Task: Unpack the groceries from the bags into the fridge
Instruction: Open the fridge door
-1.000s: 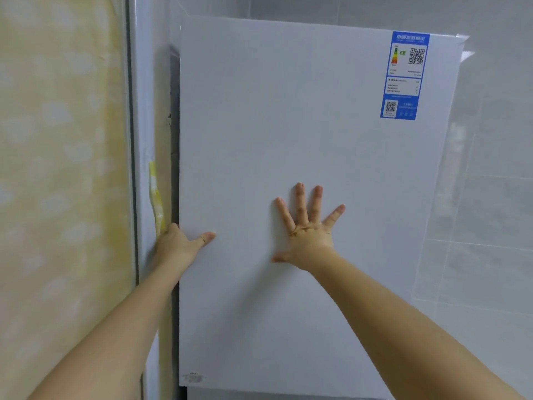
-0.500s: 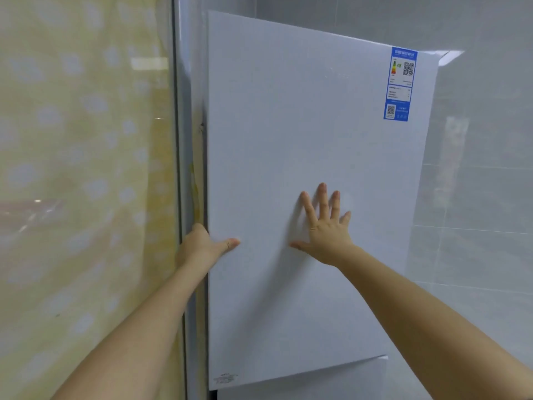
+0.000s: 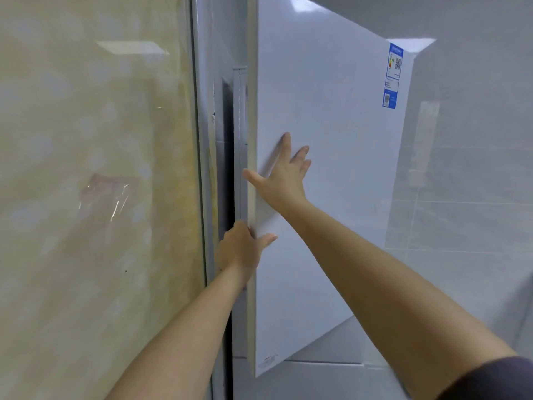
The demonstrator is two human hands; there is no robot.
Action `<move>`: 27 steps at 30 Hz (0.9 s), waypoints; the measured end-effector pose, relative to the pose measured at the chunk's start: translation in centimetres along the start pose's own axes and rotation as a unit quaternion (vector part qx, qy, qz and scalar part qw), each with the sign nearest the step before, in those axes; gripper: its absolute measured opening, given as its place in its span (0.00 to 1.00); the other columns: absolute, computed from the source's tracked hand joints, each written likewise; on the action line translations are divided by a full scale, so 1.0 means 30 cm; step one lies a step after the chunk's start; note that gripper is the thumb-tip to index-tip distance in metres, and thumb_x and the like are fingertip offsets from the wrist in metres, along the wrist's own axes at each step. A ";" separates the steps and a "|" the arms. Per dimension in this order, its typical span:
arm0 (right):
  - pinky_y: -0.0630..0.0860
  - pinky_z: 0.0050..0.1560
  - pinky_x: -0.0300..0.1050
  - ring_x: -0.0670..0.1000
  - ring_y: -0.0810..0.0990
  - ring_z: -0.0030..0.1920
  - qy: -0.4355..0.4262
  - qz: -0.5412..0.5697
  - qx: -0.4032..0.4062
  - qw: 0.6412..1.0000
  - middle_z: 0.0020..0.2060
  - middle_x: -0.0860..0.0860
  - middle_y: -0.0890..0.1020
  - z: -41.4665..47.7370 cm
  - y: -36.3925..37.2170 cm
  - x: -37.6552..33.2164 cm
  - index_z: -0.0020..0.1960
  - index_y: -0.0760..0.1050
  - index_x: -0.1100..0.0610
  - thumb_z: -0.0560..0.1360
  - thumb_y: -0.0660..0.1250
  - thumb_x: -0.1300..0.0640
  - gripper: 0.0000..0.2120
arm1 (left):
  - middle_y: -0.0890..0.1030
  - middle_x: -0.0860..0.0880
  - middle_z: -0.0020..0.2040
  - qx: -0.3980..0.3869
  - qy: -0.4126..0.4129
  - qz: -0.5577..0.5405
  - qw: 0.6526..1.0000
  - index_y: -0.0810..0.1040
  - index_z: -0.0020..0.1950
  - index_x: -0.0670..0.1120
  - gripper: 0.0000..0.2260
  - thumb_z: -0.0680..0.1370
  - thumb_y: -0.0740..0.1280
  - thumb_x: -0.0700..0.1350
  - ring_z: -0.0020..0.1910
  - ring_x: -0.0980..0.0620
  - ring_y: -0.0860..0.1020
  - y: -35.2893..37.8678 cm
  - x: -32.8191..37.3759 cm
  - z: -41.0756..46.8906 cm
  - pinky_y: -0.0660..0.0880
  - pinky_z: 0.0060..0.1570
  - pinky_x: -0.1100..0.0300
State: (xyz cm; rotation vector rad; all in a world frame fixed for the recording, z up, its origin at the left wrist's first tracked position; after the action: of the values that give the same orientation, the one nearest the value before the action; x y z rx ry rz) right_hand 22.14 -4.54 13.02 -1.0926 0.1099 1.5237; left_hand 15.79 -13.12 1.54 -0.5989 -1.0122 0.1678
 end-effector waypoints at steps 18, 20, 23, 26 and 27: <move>0.64 0.68 0.61 0.63 0.38 0.77 -0.043 -0.096 0.046 0.993 0.77 0.57 0.35 -0.234 -0.263 0.065 0.77 0.29 0.53 0.78 0.56 0.56 0.40 | 0.74 0.50 0.54 -0.058 0.110 -0.012 0.992 0.73 0.56 0.47 0.12 0.82 0.56 0.53 0.46 0.51 0.75 0.097 -0.073 -0.171 0.70 0.44 0.57; 0.64 0.67 0.53 0.61 0.38 0.77 -0.059 -0.085 0.053 0.993 0.78 0.56 0.36 -0.256 -0.299 0.074 0.77 0.30 0.53 0.78 0.56 0.57 0.40 | 0.68 0.50 0.67 -0.068 0.151 0.031 0.986 0.67 0.70 0.46 0.17 0.83 0.56 0.50 0.61 0.50 0.72 0.122 -0.045 -0.173 0.71 0.54 0.57; 0.58 0.62 0.41 0.56 0.38 0.78 -0.074 -0.076 0.059 0.993 0.78 0.54 0.37 -0.290 -0.346 0.097 0.78 0.31 0.54 0.78 0.56 0.58 0.39 | 0.65 0.50 0.73 -0.107 0.233 0.086 0.963 0.64 0.74 0.46 0.20 0.83 0.56 0.49 0.70 0.50 0.66 0.178 -0.005 -0.181 0.68 0.65 0.55; 0.53 0.65 0.39 0.51 0.38 0.78 -0.078 -0.060 0.066 0.993 0.79 0.51 0.39 -0.319 -0.402 0.123 0.78 0.33 0.54 0.78 0.56 0.58 0.39 | 0.75 0.51 0.63 -0.142 0.264 0.065 0.952 0.75 0.64 0.47 0.13 0.82 0.60 0.50 0.59 0.50 0.74 0.229 0.012 -0.193 0.73 0.55 0.55; 0.51 0.66 0.38 0.49 0.38 0.78 -0.078 -0.054 0.068 0.993 0.79 0.50 0.39 -0.330 -0.423 0.131 0.78 0.34 0.54 0.78 0.56 0.59 0.38 | 0.78 0.52 0.57 -0.124 0.278 0.048 0.951 0.78 0.59 0.47 0.11 0.81 0.62 0.49 0.54 0.50 0.76 0.235 0.024 -0.198 0.74 0.52 0.55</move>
State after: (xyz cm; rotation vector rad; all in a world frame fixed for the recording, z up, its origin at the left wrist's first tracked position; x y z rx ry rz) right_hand 38.60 -3.98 11.16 -0.8550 0.0444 1.4771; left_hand 22.11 -9.33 -4.03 -0.8661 -0.4574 -0.0456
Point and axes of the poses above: each hand's wrist, its own z-axis towards the middle knuckle, its own y-axis out of the palm, x = y × z, the point moved 6 cm from there along z, towards the middle knuckle
